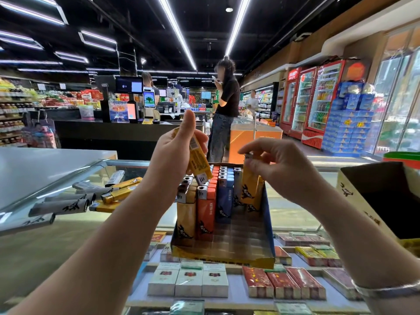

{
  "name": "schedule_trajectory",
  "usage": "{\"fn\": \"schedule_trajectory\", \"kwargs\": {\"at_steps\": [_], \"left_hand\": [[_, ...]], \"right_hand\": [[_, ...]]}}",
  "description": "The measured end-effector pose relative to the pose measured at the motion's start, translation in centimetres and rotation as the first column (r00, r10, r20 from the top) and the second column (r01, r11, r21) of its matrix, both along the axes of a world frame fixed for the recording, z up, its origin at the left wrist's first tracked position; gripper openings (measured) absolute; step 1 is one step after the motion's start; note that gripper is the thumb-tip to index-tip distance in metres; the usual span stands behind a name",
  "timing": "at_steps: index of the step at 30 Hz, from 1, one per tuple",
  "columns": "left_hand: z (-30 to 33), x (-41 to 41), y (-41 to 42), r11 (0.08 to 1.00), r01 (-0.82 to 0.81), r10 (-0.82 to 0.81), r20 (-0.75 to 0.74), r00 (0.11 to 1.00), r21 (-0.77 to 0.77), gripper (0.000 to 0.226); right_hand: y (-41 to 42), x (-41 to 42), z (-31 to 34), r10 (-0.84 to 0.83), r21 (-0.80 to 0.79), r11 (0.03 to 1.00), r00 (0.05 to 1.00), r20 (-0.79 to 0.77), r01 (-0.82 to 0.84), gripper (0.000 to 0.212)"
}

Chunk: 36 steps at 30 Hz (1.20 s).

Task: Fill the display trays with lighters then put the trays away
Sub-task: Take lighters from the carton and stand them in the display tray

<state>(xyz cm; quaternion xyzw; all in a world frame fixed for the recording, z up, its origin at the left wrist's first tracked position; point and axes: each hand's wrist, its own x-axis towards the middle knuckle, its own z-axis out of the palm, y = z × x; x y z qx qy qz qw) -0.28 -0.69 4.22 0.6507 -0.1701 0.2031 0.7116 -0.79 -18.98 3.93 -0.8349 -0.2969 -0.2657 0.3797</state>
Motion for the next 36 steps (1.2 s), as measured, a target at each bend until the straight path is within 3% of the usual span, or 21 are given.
{"fn": "schedule_trajectory", "kwargs": {"at_steps": [2,6,12,21,25,29,31,33,36], "left_hand": [[0.0,0.0,0.1,1.0,-0.005,0.005,-0.005,1.0,0.0,0.05],[-0.1,0.1,0.2,1.0,-0.011,0.011,-0.009,1.0,0.004,0.05],[-0.1,0.0,0.1,1.0,-0.023,0.023,0.001,1.0,0.004,0.045],[-0.2,0.0,0.0,0.999,-0.037,0.037,0.014,0.999,0.027,0.043],[-0.2,-0.1,0.0,0.998,-0.017,0.015,0.028,0.999,0.06,0.038],[-0.2,-0.3,0.0,0.999,0.018,-0.02,0.042,0.999,0.048,0.033],[-0.2,-0.4,0.0,0.999,0.032,-0.034,0.043,0.999,0.037,0.03],[-0.1,-0.4,0.0,0.999,0.037,-0.038,0.04,0.998,0.034,0.029],[-0.2,-0.4,-0.1,0.998,0.04,-0.041,0.035,0.999,0.041,0.029]], "right_hand": [[0.0,0.3,-0.4,-0.091,-0.121,0.988,0.993,0.07,0.099,0.022],[-0.5,0.6,-0.4,-0.147,-0.176,0.972,0.987,0.066,0.157,0.014],[-0.7,0.7,-0.5,-0.15,-0.308,0.94,0.988,0.022,0.149,0.023],[-0.7,0.7,-0.5,-0.143,-0.344,0.929,0.99,-0.003,0.133,0.016],[-0.2,0.3,-0.4,-0.124,-0.206,0.969,0.99,0.069,0.136,0.013],[0.9,-0.7,0.4,0.098,0.121,0.988,0.995,0.01,-0.099,0.028],[1.2,-1.1,0.6,0.22,0.212,0.955,0.974,-0.052,-0.205,0.022],[1.3,-1.2,0.6,0.267,0.191,0.95,0.96,-0.084,-0.247,0.025],[1.4,-0.9,0.2,0.215,0.076,0.974,0.976,-0.04,-0.212,0.046]]}}
